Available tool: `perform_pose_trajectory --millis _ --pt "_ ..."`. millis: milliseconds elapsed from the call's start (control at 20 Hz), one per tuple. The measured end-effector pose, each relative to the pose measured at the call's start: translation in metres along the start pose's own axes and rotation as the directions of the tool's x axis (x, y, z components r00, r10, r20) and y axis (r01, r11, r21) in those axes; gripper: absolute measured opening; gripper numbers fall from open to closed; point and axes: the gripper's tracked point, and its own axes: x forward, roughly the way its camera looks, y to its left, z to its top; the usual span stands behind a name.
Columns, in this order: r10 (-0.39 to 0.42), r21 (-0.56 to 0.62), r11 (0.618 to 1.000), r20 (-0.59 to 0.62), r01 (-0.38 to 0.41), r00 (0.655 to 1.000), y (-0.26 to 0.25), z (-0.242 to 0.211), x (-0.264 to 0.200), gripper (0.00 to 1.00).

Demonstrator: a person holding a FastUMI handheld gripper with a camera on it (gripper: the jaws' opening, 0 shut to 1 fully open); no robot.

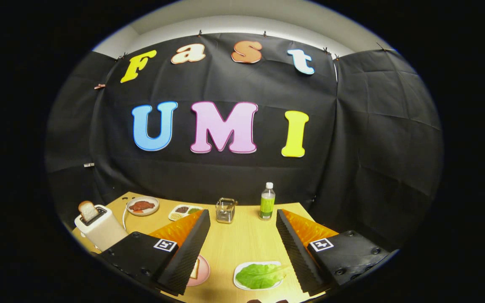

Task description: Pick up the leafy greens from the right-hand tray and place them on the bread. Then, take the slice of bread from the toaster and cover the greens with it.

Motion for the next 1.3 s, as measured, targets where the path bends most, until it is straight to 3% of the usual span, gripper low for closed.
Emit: perform_pose_trajectory --millis 450,700,1300 --pt "0.0 0.015 1.0 -0.243 0.004 0.97 -0.038 -0.109 0.032 0.98" --pt "0.005 0.028 1.0 -0.384 0.006 0.923 -0.051 -0.175 0.044 0.98" --pt "0.016 0.039 0.999 -0.597 0.009 0.802 -0.059 -0.292 0.065 0.99"
